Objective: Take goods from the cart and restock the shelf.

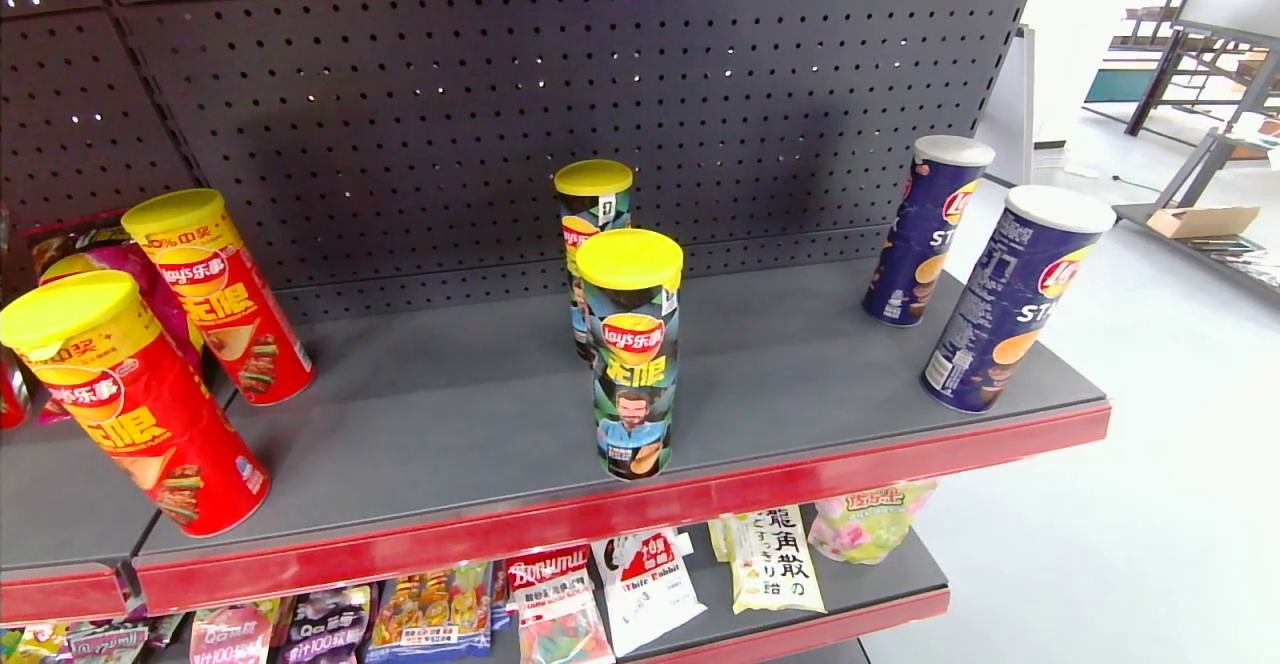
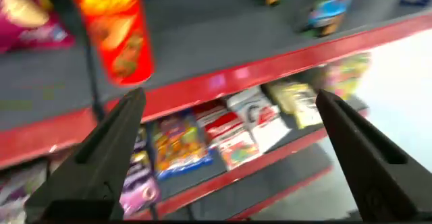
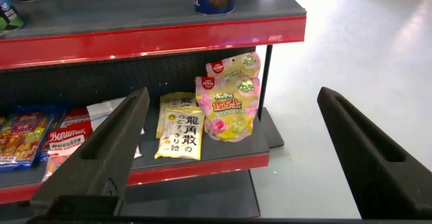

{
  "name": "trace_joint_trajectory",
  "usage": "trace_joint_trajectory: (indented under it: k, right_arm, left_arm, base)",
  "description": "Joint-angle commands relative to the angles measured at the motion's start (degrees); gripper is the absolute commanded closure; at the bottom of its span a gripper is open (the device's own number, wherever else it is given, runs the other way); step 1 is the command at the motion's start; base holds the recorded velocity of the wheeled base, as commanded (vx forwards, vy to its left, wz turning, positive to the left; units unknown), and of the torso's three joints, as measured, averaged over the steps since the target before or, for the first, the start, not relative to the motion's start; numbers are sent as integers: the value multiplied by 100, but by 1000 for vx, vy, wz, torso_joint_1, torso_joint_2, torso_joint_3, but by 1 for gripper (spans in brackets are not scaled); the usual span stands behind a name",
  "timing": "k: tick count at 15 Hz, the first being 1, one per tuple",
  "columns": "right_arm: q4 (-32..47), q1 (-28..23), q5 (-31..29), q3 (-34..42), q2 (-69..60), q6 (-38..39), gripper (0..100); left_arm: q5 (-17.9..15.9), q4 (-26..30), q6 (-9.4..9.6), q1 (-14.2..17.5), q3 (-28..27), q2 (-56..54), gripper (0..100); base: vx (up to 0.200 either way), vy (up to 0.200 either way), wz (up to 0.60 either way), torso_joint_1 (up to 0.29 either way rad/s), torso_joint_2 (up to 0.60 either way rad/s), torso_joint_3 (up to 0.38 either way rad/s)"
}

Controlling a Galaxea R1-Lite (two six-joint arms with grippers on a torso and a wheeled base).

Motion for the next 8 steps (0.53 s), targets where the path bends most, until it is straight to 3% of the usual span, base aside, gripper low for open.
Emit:
trace_joint_trajectory:
  k: [1, 2, 3, 4, 6, 8]
  right_arm:
    - [2, 0, 1, 0, 4, -1, 0]
    - [2, 0, 1, 0, 4, -1, 0]
    - [2, 0, 10, 0, 4, -10, 0]
    - [2, 0, 10, 0, 4, -10, 0]
    - [2, 0, 10, 0, 4, -1, 0]
    - [2, 0, 10, 0, 4, -10, 0]
  left_arm:
    - [377, -17, -54, -7, 427, -122, 0]
    - [913, -61, -107, -7, 638, -122, 0]
    - [1221, -140, -107, -7, 726, -122, 0]
    - [1379, -184, -168, -7, 787, -122, 0]
    - [1871, -184, -546, -7, 814, -122, 0]
    - [1976, -263, -546, -7, 980, -122, 0]
  base:
    - [0, 0, 0, 0, 0, 0]
    - [0, 0, 0, 0, 0, 0]
    - [0, 0, 0, 0, 0, 0]
    - [0, 0, 0, 0, 0, 0]
    - [0, 0, 0, 0, 0, 0]
    - [0, 0, 0, 0, 0, 0]
